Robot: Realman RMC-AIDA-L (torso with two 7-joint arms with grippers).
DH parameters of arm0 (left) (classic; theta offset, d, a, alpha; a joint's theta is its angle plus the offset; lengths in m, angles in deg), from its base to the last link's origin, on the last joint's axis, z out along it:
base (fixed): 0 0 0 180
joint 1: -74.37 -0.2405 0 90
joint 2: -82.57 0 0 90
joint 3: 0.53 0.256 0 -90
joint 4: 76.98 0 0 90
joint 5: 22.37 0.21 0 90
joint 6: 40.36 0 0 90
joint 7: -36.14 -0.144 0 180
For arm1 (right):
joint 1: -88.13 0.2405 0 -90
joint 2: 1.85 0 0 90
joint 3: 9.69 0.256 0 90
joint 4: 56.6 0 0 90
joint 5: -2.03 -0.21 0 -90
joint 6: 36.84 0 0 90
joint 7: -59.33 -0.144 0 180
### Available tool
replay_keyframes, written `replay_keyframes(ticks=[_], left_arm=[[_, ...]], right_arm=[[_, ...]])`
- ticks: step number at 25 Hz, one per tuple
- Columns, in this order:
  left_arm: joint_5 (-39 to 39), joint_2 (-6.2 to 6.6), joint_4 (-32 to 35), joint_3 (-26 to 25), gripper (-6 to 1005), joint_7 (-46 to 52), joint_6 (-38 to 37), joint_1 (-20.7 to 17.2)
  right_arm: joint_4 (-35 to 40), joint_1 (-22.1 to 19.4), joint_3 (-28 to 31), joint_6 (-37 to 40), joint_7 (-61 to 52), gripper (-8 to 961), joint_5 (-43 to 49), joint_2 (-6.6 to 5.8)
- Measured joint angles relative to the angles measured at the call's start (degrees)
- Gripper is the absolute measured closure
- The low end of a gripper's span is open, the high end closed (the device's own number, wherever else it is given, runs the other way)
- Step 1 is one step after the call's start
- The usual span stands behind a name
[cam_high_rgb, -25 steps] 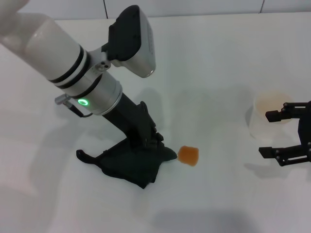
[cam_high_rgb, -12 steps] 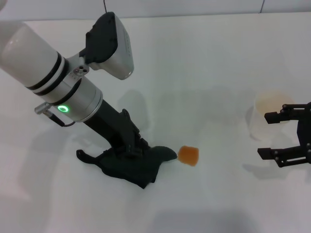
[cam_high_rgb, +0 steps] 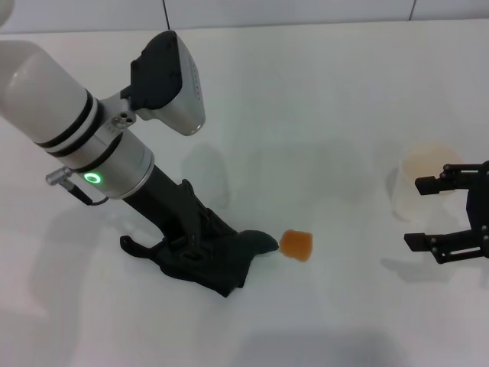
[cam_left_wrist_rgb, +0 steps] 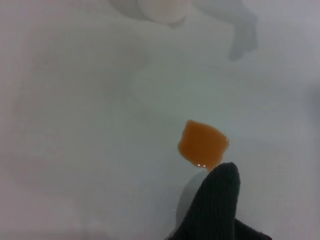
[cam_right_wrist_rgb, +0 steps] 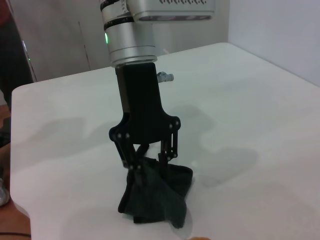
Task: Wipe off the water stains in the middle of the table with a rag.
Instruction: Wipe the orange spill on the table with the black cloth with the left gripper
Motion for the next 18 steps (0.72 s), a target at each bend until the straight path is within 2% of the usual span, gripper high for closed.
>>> replay_keyframes(ticks=[7, 18], left_arm=[[0.5, -0.16, -0.3, 0.2, 644, -0.8, 1.1, 0.0], [0.2, -0.31, -0.9, 4.6, 649, -0.2, 4.5, -0.1]], right_arm=[[-0.1, 0.0, -0.1, 0.0, -0.2, 126, -0.6, 0.00], [-0.2, 0.2, -0.3, -0.1, -0.1, 126, -0.6, 0.00]])
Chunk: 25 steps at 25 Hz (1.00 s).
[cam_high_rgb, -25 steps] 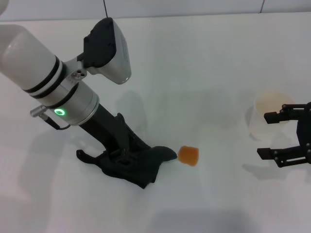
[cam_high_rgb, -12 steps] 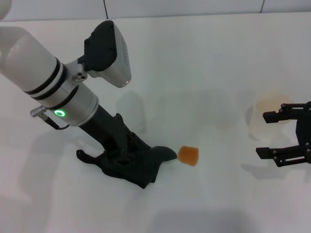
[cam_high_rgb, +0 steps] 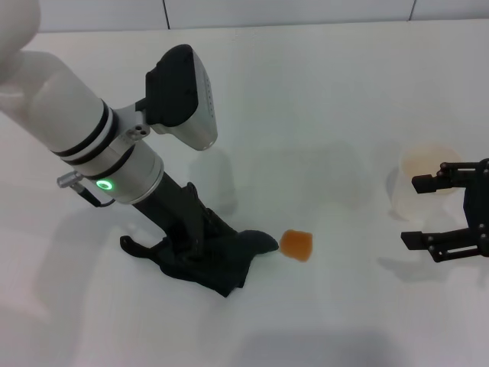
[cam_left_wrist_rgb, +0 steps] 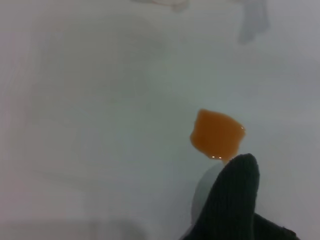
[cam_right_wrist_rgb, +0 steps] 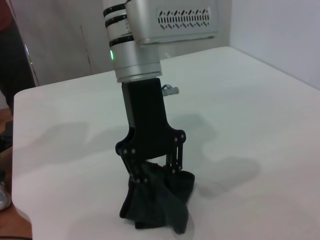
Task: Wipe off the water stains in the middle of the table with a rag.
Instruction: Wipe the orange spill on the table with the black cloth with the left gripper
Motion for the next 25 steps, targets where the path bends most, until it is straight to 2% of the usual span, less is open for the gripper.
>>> replay_keyframes(ticks=[2, 7, 18, 25], left_arm=[[0.0, 0.00, 0.0, -0.2, 652, 0.3, 0.3, 0.0], [-0.1, 0.00, 0.0, -0.3, 857, 0.5, 1.0, 0.0], [-0.3, 0.04, 0.1, 0.1, 915, 0.2, 1.2, 0.5], [-4.5, 0.08, 0.2, 0.9, 918, -0.8, 3.9, 4.9]], right_arm=[[0.0, 0.0, 0.0, 0.0, 0.0, 125, 0.0, 0.00], [0.0, 0.0, 0.0, 0.0, 0.0, 126, 0.0, 0.00], [0.0, 0.0, 0.0, 0.1, 0.0, 129, 0.0, 0.00], [0.0, 0.4, 0.0, 0.1, 0.0, 129, 0.0, 0.00]])
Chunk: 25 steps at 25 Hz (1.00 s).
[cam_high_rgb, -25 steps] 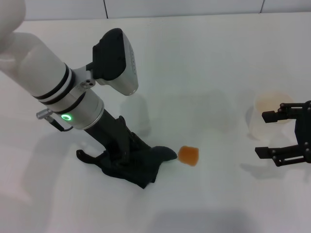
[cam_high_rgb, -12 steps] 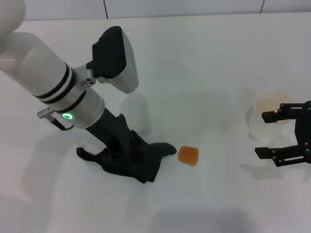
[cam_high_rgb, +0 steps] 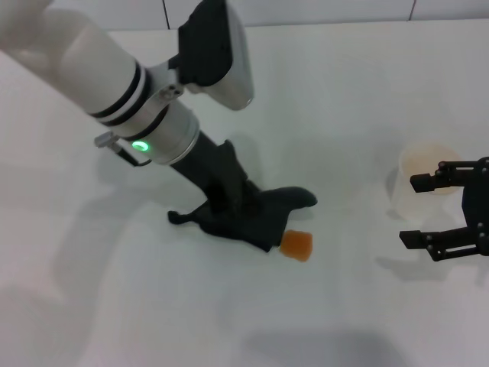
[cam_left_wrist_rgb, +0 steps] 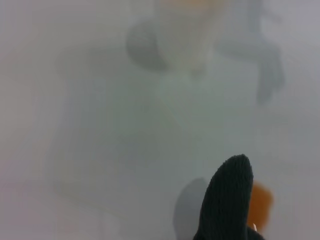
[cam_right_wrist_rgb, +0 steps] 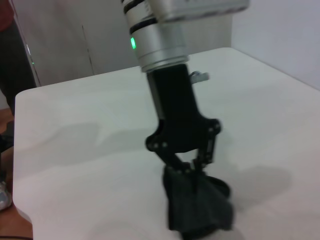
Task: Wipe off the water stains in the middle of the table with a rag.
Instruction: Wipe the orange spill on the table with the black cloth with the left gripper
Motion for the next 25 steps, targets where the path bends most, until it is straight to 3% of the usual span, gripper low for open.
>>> replay_keyframes(ticks=[4, 9, 14, 25], left_arm=[[-1.4, -0.14, -0.2, 2.1, 917, -0.2, 0.9, 1.6], [-5.6, -0.23, -0.9, 11.6, 916, 0.5, 4.1, 1.4], [-7.1, -0.45, -1.2, 17.6, 915, 1.9, 6.5, 0.2], [-10.6, -0.43, -0.3, 20.2, 913, 1.9, 5.9, -0.6]], right_arm=[[0.1, 0.1, -0.3, 0.0, 0.0, 129, -0.1, 0.00], [0.3, -0.2, -0.5, 0.2, 0.0, 129, -0.1, 0.00], [0.6, -0.4, -0.6, 0.6, -0.1, 129, -0.1, 0.00], [0.6, -0.5, -0.9, 0.8, -0.1, 129, -0.3, 0.00]])
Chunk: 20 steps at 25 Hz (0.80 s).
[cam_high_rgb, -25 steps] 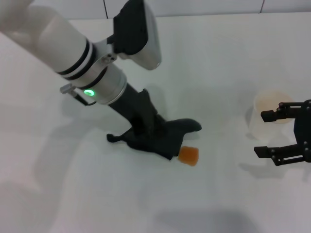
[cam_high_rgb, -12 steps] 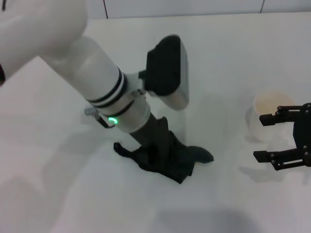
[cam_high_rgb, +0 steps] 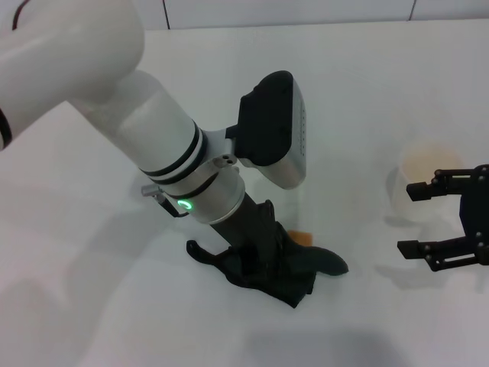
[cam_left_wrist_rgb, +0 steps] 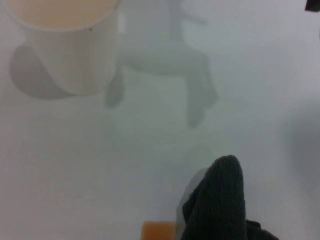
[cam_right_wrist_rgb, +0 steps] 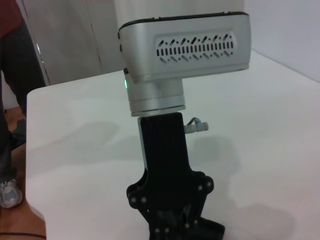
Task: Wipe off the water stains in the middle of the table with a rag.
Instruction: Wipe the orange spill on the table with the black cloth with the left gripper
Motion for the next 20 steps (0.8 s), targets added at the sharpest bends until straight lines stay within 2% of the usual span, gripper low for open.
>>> replay_keyframes(ticks=[6, 15, 20], left_arm=[[1.2, 0.39, -0.3, -1.8, 912, -0.2, 0.8, 0.2], [9.1, 0.48, -0.4, -10.6, 910, -0.3, 0.9, 0.6], [10.4, 0.46, -0.1, -11.6, 909, -0.3, 1.3, 1.3]], right_arm=[[-0.2, 0.0, -0.3, 0.0, 0.0, 129, -0.3, 0.00], [-0.3, 0.0, -0.3, 0.0, 0.0, 129, -0.4, 0.00], [0.0, 0.0, -0.3, 0.2, 0.0, 129, -0.4, 0.00]])
